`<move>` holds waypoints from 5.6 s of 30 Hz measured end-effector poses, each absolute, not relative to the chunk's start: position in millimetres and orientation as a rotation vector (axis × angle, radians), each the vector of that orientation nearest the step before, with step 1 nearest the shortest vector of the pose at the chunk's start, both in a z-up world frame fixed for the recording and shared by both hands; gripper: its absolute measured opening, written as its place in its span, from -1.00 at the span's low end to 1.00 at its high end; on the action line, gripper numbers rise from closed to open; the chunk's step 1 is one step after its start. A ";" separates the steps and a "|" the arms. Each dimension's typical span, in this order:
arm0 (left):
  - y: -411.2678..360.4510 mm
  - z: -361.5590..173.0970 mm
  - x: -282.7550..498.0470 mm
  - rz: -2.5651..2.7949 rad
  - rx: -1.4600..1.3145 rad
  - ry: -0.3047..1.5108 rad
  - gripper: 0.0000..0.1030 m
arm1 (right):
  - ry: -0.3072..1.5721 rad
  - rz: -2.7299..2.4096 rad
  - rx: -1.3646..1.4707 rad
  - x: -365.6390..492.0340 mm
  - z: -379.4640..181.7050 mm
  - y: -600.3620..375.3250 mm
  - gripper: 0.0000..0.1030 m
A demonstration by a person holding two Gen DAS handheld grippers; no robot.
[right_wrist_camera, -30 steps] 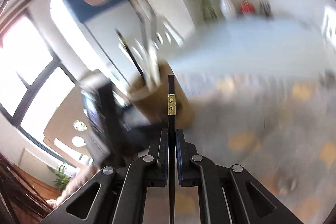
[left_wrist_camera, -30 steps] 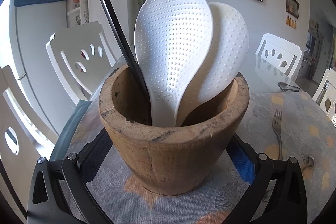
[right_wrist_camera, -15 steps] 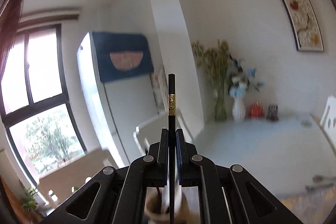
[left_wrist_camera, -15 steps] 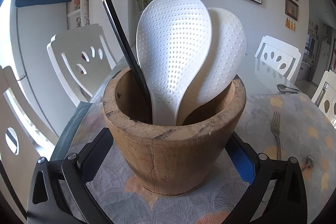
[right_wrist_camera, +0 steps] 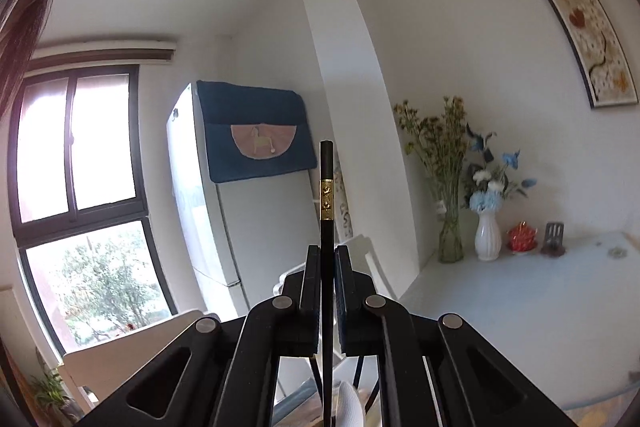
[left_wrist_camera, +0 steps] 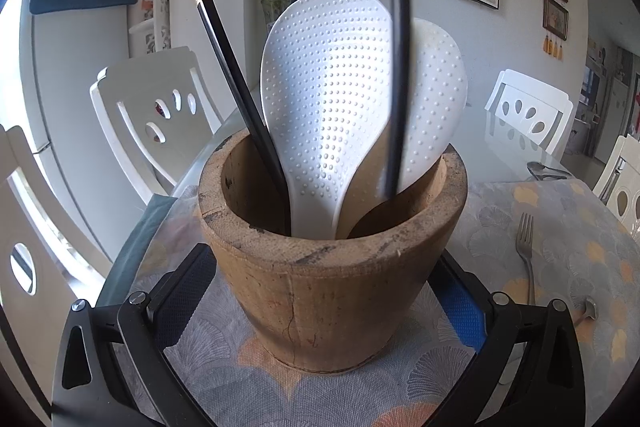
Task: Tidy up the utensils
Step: 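Lower the chopstick into the cup and open the right gripper, then move the right gripper to the steel fork and grasp its handle, then lift the fork, lower it into the cup and open the right gripper, then move the right gripper to the steel spoon and grasp it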
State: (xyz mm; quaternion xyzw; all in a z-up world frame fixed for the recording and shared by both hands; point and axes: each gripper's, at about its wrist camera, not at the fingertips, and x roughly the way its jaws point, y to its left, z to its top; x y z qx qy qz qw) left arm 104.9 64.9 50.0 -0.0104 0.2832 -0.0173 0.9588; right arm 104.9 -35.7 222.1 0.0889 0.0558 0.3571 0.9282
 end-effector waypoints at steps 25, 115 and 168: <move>64.4 55.4 91.4 -0.028 -0.021 0.505 1.00 | 1.204 0.095 0.260 180.6 55.4 -169.9 0.10; 66.8 56.2 92.1 -0.034 -0.028 0.506 1.00 | 0.371 0.447 -0.047 97.5 259.0 -63.2 -0.90; 65.0 57.4 93.3 -0.075 -0.038 0.493 0.81 | 1.223 -0.100 0.627 63.3 46.2 -258.2 0.29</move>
